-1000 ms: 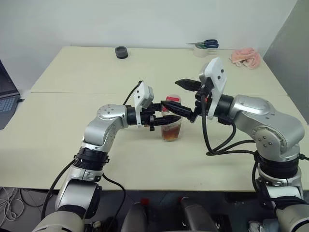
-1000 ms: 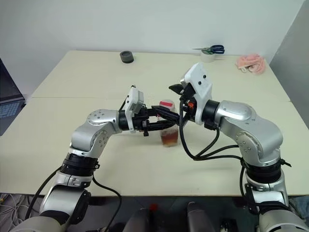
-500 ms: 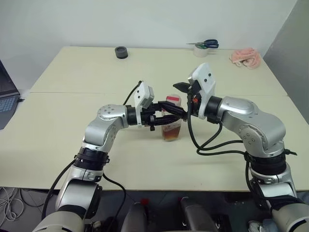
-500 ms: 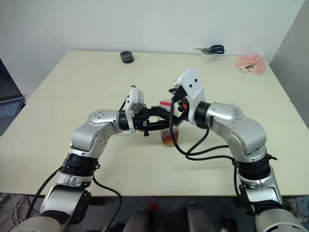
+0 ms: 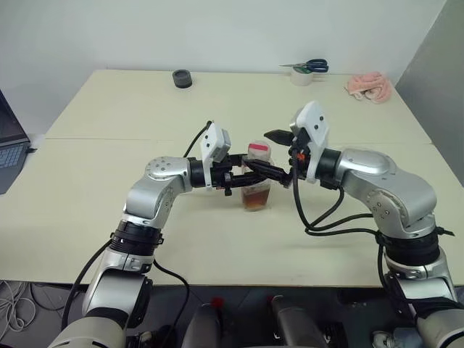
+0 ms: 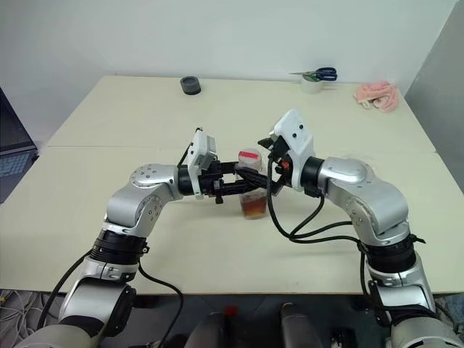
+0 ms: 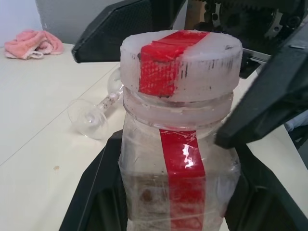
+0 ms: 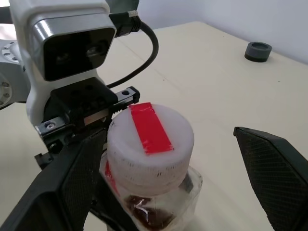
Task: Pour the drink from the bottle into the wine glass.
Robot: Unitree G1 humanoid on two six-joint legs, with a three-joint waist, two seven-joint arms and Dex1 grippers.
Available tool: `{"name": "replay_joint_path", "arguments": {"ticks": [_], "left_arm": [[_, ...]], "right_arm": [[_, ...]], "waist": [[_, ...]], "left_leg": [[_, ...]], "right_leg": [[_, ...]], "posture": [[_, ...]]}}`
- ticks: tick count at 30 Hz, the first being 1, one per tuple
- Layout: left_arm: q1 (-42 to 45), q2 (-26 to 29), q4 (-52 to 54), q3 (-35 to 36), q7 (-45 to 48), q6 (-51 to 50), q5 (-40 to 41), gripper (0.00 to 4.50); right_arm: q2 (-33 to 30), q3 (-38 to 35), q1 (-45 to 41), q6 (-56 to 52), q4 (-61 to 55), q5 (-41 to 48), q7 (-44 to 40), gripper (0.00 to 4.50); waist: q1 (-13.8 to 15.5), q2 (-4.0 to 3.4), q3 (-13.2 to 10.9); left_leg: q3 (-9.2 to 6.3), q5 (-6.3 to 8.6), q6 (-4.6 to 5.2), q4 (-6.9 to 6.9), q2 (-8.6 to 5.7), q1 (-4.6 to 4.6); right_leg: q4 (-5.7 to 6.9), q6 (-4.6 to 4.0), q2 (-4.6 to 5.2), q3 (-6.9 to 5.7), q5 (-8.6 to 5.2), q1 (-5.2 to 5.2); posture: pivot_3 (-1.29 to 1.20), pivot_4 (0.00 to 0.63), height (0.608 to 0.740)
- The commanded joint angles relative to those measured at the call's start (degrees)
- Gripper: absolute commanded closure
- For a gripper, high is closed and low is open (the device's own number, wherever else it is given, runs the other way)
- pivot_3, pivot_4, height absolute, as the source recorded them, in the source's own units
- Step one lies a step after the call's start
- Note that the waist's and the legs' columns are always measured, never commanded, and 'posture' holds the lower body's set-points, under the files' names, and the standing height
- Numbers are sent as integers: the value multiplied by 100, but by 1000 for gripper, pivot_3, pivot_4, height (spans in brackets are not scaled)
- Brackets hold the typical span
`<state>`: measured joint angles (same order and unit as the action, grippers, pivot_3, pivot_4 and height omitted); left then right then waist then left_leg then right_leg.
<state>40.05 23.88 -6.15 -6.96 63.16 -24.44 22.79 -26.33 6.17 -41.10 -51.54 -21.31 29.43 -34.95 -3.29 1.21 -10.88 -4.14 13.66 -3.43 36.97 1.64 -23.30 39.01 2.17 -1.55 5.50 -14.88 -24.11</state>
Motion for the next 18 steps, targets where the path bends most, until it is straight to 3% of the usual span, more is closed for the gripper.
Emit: {"name": "replay_joint_path", "arguments": {"ticks": [1,7,18], "left_arm": [[49,18,251,48,21,114,43,2498],[72,7,222,51,32,121,26,2524],[29,-37,289,51,1,97,43,2525]], "right_arm": [[-65,-160,7,150,-277,142,-145,0],[144,-184,-156,90,-341,312,-69,0],[493,166,-457,261,198,-330,381,0]], "waist": [[0,0,0],[-1,0,0],[1,0,0]], "left_leg": [[-1,0,0,0,1,0],[0,0,0,0,1,0],[-1,0,0,0,1,-1]], "right_leg": [[0,0,-1,-1,0,0],[0,0,-1,0,0,0],[0,-4,-1,-1,3,0]], "posture": [[0,150,740],[0,150,740],[0,150,740]]}}
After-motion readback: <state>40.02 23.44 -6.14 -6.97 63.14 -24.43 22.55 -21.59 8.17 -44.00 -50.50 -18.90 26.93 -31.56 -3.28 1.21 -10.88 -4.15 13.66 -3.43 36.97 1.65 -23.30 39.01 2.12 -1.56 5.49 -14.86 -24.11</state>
